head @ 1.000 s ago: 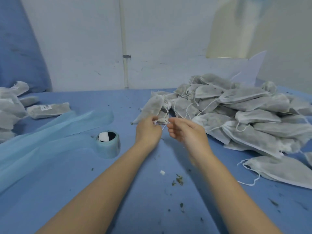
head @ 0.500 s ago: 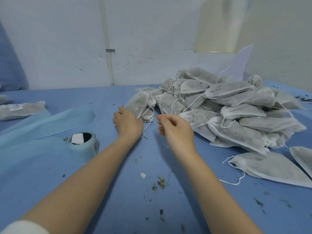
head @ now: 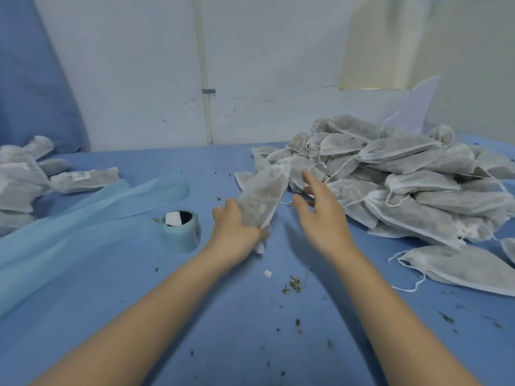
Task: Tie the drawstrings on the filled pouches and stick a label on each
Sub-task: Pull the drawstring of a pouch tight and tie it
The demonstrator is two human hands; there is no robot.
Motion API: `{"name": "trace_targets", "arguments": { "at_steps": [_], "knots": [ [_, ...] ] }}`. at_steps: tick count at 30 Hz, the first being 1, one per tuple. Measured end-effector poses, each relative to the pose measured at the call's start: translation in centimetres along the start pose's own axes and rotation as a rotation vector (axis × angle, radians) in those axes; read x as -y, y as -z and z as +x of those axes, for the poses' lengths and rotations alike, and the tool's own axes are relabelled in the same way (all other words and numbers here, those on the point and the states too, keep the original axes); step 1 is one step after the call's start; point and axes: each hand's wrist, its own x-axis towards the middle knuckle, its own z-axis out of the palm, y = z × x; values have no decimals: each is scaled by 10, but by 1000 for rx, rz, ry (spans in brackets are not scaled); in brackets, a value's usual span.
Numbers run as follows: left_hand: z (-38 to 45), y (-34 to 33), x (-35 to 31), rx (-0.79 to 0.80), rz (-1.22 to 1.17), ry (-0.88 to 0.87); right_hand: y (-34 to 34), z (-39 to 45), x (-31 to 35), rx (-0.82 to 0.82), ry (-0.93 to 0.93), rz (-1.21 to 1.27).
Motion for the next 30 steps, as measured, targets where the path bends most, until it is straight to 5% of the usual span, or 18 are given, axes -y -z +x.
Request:
{"name": "trace_targets", "arguments": {
  "at_steps": [6, 12, 17, 21, 30],
  "knots": [
    [-23, 15, 0, 103, 90, -49, 3, -9, 12, 89, -45, 318],
    [-32, 28, -2, -22, 297, -59, 1, -13, 20, 102, -59, 415],
    [-36, 19, -12, -76, 51, -351, -2, -15, 28, 236, -77, 437],
    [-35, 18, -19, -184, 67, -399, 2, -10, 29, 227, -211, 600],
    [-38, 29, -18, -137, 367, -347, 15, -4, 22, 219, -298, 457]
  ]
}}
